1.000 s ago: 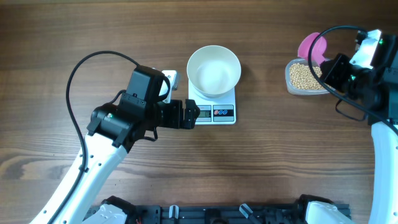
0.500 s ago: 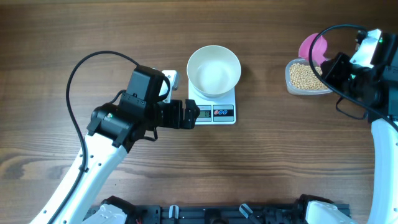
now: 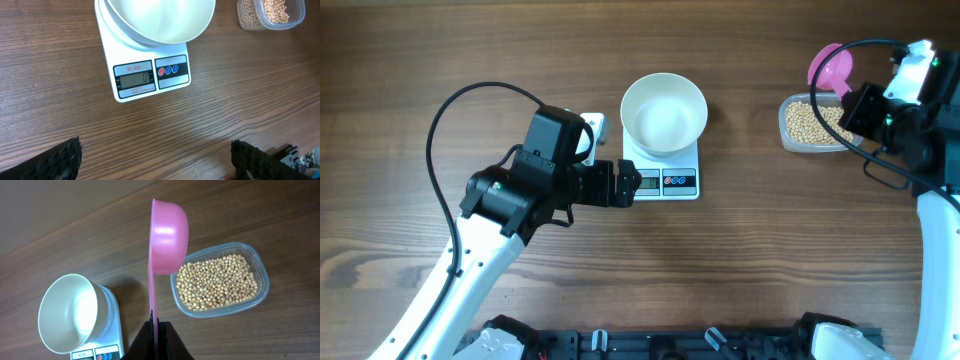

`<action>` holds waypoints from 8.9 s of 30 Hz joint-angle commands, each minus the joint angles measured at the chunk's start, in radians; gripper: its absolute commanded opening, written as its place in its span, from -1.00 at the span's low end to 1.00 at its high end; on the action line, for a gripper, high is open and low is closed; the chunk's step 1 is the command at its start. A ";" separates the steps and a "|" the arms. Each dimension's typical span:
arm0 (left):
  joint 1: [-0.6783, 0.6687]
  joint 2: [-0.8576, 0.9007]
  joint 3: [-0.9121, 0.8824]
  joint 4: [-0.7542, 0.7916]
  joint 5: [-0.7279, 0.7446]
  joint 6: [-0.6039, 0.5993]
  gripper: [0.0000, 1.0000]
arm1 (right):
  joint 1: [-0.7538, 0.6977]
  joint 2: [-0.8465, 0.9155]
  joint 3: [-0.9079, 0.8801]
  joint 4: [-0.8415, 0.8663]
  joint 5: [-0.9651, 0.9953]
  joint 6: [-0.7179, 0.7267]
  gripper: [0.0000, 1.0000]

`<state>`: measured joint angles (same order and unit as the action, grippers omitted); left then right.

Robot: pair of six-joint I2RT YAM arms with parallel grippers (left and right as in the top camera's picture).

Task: Scoop item into bowl and weigh 150g on scale
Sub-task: 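Lower the pink scoop with the right gripper into the soybeans, then drag the scoop through the soybeans with the right gripper to fill it, then lift the filled scoop and carry it over the white bowl, then tilt the scoop with the right gripper to pour soybeans into the bowl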

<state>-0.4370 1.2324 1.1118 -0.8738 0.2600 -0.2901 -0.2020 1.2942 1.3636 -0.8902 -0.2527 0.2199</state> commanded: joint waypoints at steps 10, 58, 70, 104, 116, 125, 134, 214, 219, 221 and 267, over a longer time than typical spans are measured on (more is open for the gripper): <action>-0.005 0.004 -0.004 0.003 0.008 0.021 1.00 | -0.004 0.030 -0.005 0.005 0.062 -0.342 -0.91; -0.005 0.004 -0.004 0.003 0.008 0.021 1.00 | -0.047 0.189 -0.042 -0.099 0.167 -0.529 -0.92; -0.005 0.004 -0.004 0.003 0.008 0.021 1.00 | -0.049 0.201 -0.042 -0.087 0.179 -0.530 -0.91; -0.005 0.004 -0.004 0.003 0.008 0.021 1.00 | -0.048 0.363 -0.044 -0.046 0.076 -0.505 -0.91; -0.005 0.004 -0.004 0.003 0.008 0.021 0.99 | -0.047 0.363 -0.044 -0.072 -0.035 -0.505 -0.92; -0.005 0.004 -0.004 0.003 0.008 0.021 1.00 | -0.064 0.363 -0.044 -0.071 -0.039 -0.446 -0.91; -0.005 0.004 -0.004 0.003 0.009 0.021 1.00 | -0.135 0.403 -0.044 -0.091 -0.229 -0.418 -0.91; -0.005 0.004 -0.004 0.003 0.008 0.021 1.00 | -0.492 0.449 -0.044 -0.319 -1.090 -0.427 -0.91; -0.005 0.004 -0.004 0.003 0.008 0.021 1.00 | -0.384 0.449 -0.043 -0.307 -1.134 -0.398 -0.91; -0.005 0.004 -0.004 0.003 0.008 0.021 1.00 | -0.324 0.449 -0.043 -0.272 -1.137 -0.334 -0.92; -0.005 0.004 -0.004 0.003 0.008 0.021 1.00 | 0.525 0.291 -0.041 0.192 0.001 -0.224 -0.91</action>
<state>-0.4370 1.2324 1.1118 -0.8738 0.2600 -0.2901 0.2867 1.6096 1.3262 -0.7013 -0.3859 0.0460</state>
